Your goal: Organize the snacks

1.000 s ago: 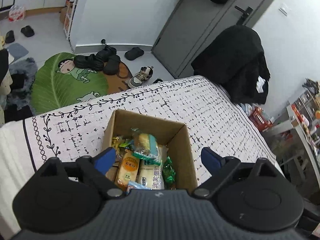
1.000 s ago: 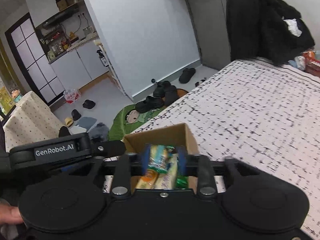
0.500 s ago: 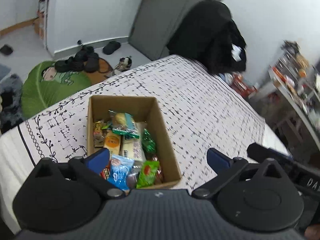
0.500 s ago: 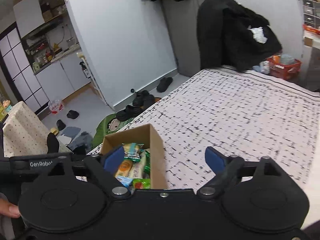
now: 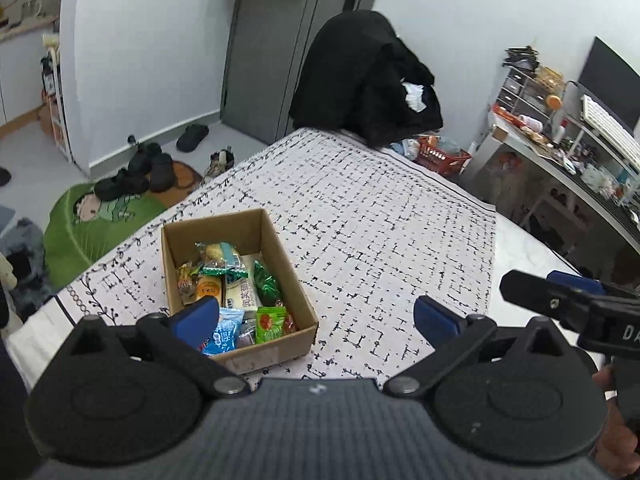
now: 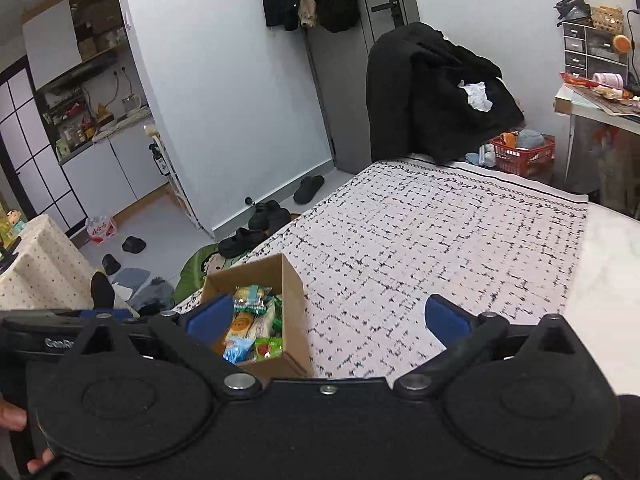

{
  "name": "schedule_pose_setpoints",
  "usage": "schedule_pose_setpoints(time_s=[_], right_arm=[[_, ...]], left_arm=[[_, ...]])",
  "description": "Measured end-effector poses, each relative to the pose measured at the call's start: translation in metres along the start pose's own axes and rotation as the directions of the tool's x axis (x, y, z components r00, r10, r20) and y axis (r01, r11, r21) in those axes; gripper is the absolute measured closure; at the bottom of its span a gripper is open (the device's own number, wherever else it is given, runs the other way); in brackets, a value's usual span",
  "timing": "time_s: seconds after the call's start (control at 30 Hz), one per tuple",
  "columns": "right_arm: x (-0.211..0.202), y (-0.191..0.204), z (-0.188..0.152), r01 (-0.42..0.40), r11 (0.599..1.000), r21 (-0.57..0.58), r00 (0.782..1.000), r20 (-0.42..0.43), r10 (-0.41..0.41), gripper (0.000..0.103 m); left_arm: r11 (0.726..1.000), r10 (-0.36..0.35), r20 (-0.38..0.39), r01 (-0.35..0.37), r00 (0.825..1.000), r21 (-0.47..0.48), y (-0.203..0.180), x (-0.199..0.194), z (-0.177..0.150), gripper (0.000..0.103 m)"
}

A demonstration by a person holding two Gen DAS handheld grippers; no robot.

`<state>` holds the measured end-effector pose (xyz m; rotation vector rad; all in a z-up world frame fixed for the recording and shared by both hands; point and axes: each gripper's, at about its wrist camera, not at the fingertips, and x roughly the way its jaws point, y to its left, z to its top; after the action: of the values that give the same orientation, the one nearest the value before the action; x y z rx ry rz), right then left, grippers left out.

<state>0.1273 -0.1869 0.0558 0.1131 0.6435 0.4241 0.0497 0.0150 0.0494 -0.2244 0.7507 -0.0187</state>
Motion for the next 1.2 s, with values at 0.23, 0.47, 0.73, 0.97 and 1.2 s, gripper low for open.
schedule_pose_setpoints(time_s=[0.23,0.47,0.73,0.97,1.2], right_arm=[[-0.031,0.0,-0.01,0.015,1.0,0.011,1.0,0.026,-0.015,0.0],[-0.061,0.011,-0.022,0.039,0.999,-0.028,0.998,0.043,-0.038,0.0],[-0.081,0.027,-0.031,0.037,0.998,-0.043,0.997,0.073,-0.034,0.0],[-0.087,0.036,-0.04,0.043,0.997,-0.064,0.997,0.072,-0.039,0.0],[-0.087,0.038,-0.043,0.064,0.996,-0.056,0.996,0.07,-0.06,0.0]], left_arm=[[0.999,0.001,0.035,-0.002,0.999,0.033,-0.007,-0.033,-0.014,0.0],[0.997,0.01,0.07,-0.015,0.997,0.078,-0.016,-0.067,-0.029,0.0],[0.993,0.021,0.1,-0.032,0.995,0.11,-0.021,-0.091,-0.046,0.0],[0.993,0.02,0.125,-0.034,0.992,0.112,-0.017,-0.103,-0.051,0.0],[0.995,0.027,0.131,-0.039,0.991,0.096,-0.009,-0.108,-0.055,0.0]])
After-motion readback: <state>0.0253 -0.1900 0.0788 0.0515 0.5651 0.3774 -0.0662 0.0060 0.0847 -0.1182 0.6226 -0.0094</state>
